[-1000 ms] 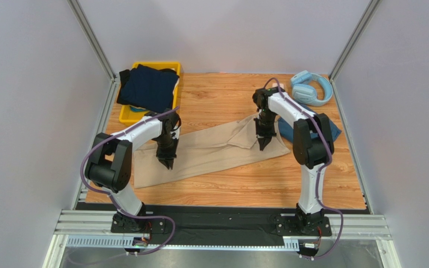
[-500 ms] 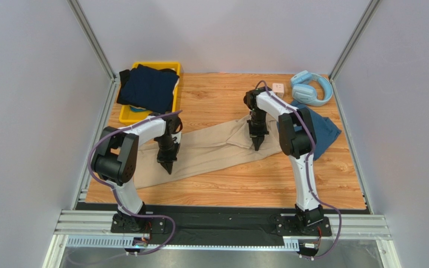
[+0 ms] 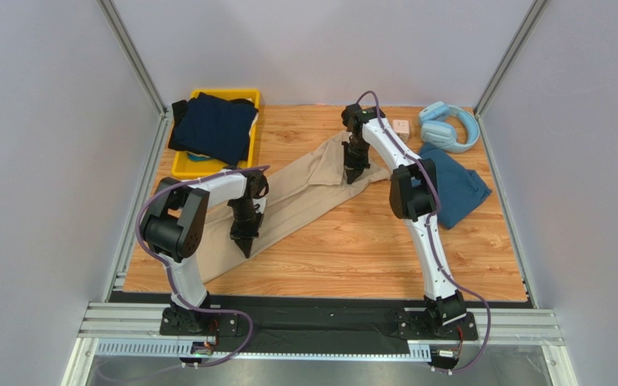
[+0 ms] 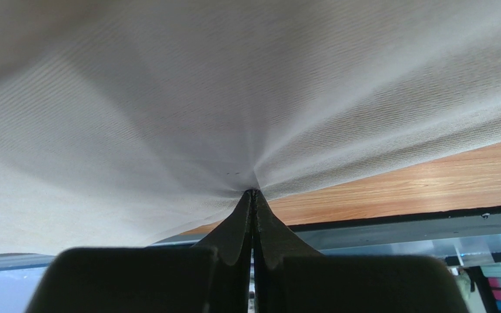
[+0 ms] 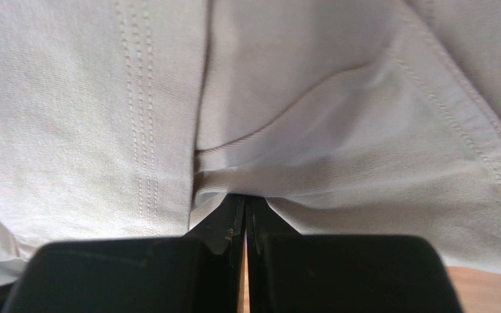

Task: Fold and stack the t-shirts
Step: Rotate the tshirt 90 degrees

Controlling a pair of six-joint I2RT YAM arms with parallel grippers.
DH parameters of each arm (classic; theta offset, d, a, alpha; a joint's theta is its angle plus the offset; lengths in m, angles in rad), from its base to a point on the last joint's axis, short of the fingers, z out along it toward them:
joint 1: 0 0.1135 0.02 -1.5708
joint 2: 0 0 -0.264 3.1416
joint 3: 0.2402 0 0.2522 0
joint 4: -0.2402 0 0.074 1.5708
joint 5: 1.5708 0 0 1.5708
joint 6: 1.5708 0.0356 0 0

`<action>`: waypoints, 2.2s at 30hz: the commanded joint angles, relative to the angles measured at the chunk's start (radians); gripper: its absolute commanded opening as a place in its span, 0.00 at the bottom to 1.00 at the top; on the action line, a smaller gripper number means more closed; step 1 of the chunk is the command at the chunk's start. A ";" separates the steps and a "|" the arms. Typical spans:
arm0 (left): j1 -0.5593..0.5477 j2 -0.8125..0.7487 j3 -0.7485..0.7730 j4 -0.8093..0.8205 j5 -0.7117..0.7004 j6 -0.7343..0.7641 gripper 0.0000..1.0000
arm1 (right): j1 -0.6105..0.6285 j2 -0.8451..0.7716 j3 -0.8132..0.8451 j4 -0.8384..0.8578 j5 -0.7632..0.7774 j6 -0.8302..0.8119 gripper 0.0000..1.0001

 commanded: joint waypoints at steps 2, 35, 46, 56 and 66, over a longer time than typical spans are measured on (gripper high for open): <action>-0.062 0.080 0.059 0.020 0.056 -0.009 0.00 | -0.045 0.047 0.055 0.295 -0.051 0.058 0.09; -0.211 -0.064 0.266 -0.045 -0.030 -0.061 0.10 | -0.136 -0.533 -0.657 0.579 -0.535 0.135 0.33; -0.170 0.005 0.162 0.064 -0.013 -0.060 0.09 | 0.122 -0.473 -0.840 0.666 -0.495 0.198 0.33; -0.173 0.088 0.048 0.107 0.029 -0.038 0.00 | 0.171 -0.314 -0.632 0.602 -0.481 0.261 0.29; -0.288 0.128 0.047 0.141 0.045 -0.083 0.00 | 0.164 -0.229 -0.616 0.493 -0.317 0.178 0.17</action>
